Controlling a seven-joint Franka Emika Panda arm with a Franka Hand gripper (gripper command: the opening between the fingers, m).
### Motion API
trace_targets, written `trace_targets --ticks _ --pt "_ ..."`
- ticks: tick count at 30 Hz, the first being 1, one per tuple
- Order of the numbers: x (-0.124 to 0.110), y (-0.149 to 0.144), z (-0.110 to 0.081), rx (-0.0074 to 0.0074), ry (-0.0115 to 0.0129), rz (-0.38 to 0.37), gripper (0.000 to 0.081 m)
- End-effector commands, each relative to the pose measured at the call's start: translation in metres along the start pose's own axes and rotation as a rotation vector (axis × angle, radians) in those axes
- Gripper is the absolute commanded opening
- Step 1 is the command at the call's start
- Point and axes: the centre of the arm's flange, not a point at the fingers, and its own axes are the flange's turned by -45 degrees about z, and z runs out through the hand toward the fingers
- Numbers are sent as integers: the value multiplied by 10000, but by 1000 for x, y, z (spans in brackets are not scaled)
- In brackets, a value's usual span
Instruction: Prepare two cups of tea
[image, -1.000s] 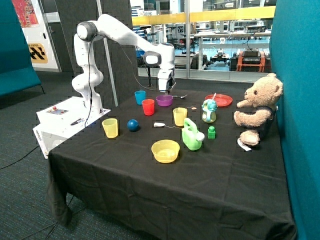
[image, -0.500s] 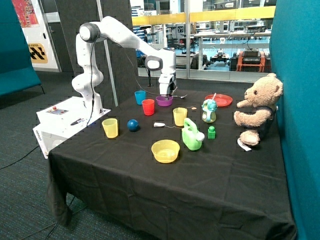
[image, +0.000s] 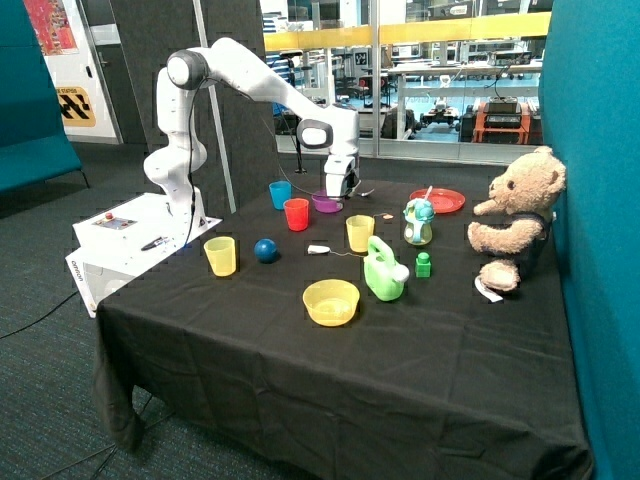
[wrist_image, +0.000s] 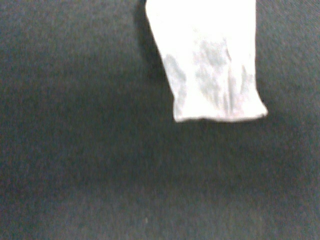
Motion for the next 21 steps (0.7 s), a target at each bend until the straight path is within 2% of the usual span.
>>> trace_targets --ticks 1,13,21 --pt "17 -2 12 -10 10 8 395" --pt "26 -6 28 -10 10 -102 379" --pt "40 -14 27 -10 10 -324 388"
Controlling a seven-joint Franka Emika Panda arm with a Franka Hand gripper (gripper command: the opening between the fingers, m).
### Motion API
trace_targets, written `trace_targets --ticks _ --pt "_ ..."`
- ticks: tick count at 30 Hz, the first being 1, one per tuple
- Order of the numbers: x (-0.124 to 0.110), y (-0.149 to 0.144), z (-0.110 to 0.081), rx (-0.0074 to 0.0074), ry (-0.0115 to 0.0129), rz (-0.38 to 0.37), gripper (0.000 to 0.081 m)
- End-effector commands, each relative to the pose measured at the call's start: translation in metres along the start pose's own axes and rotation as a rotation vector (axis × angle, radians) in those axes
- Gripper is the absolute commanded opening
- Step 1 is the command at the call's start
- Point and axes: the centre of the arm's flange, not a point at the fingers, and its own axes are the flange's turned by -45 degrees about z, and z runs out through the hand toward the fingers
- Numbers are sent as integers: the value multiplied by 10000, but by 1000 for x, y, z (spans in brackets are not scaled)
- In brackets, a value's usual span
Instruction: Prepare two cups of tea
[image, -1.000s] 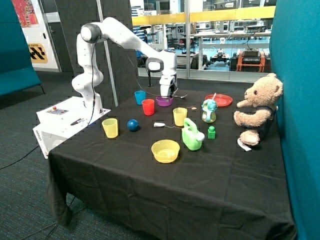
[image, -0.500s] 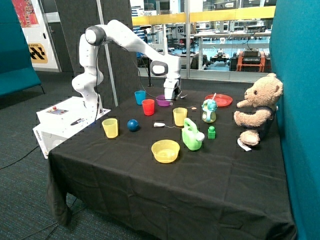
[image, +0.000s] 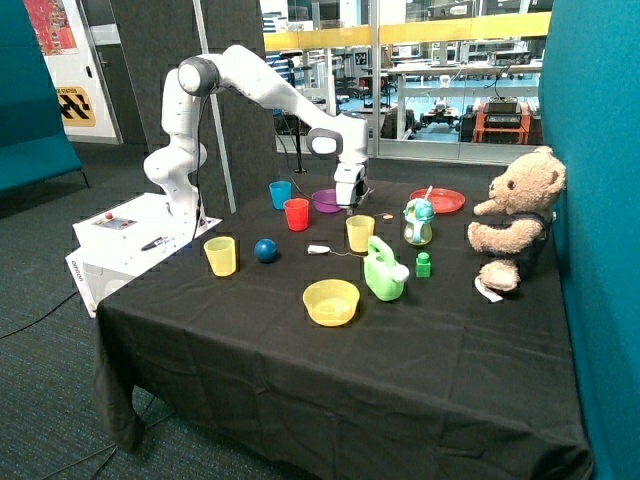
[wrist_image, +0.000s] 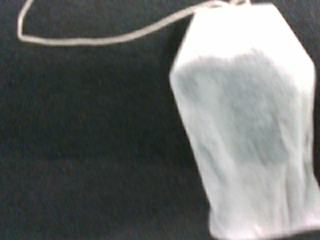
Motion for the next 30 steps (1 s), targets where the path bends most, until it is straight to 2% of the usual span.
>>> trace_targets --ticks 1,11,17,30 --pt "16 -8 3 -4 -22 -232 398" --pt "21 -3 3 -4 -22 -208 525" --pt "16 2 10 -4 -22 -142 565" --pt "16 -4 21 -4 -22 -259 528"
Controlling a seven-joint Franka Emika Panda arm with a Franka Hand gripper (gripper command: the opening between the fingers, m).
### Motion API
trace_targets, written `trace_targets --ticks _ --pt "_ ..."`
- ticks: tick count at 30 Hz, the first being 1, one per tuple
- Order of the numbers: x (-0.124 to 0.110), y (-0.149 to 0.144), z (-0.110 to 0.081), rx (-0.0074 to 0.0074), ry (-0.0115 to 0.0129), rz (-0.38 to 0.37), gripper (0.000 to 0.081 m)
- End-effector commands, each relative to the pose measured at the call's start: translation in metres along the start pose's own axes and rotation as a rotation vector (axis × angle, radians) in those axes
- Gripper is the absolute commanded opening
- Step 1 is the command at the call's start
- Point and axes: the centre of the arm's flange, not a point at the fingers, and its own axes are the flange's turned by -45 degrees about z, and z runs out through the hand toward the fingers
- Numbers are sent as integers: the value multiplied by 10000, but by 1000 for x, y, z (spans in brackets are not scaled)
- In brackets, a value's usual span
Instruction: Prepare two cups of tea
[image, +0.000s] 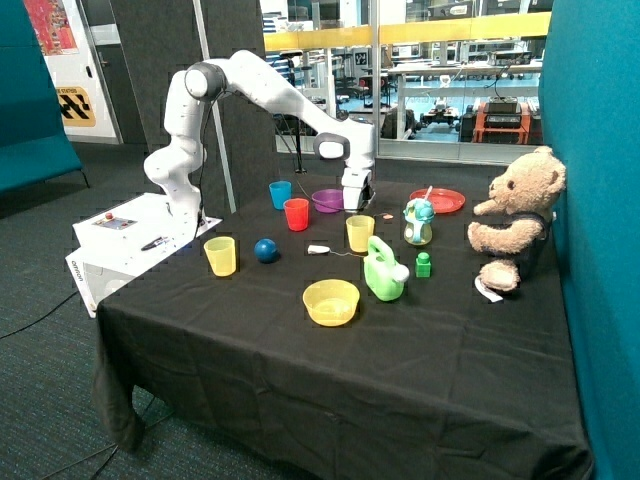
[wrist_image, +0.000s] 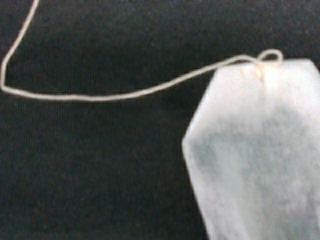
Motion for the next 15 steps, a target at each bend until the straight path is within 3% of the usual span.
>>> trace_targets --ticks 1,15 --pt "0 -3 8 48 40 -66 525" --pt "3 -5 14 48 41 -185 440"
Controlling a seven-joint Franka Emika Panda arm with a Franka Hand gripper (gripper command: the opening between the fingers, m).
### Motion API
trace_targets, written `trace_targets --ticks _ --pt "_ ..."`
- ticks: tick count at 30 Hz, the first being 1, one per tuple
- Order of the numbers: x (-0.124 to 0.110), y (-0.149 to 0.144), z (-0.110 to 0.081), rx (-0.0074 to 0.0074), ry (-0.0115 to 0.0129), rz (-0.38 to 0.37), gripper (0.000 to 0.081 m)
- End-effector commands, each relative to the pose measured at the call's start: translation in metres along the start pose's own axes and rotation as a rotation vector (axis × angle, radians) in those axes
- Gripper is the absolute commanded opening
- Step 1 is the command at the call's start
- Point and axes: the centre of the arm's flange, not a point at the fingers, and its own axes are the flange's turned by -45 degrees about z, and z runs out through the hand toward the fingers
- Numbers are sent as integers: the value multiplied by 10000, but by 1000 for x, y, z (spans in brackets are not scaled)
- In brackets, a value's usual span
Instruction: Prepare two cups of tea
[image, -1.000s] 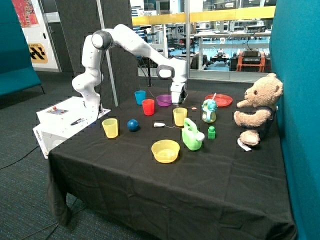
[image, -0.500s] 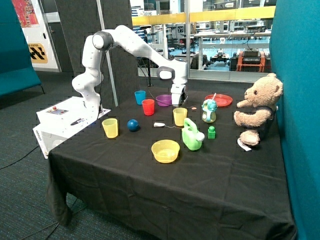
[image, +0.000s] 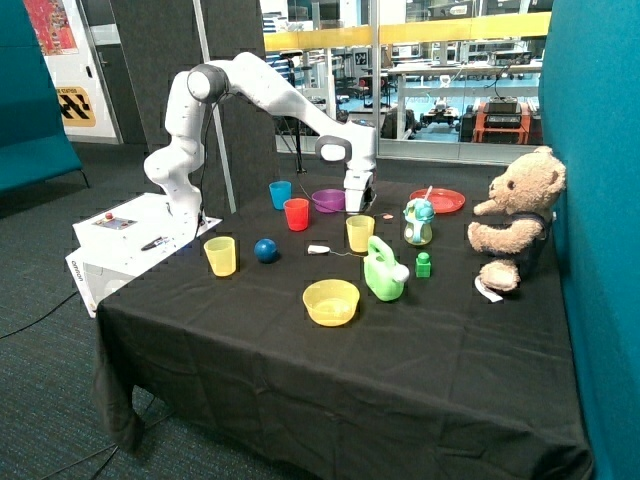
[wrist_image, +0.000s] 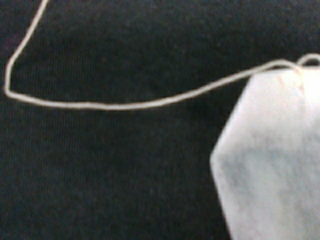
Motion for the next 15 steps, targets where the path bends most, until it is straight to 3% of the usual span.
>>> trace_targets --ticks 1,7,15 --pt "-1 -1 6 18 67 -44 434" --pt "-3 3 9 18 67 -19 379" --pt "-5 4 9 18 67 -6 220"
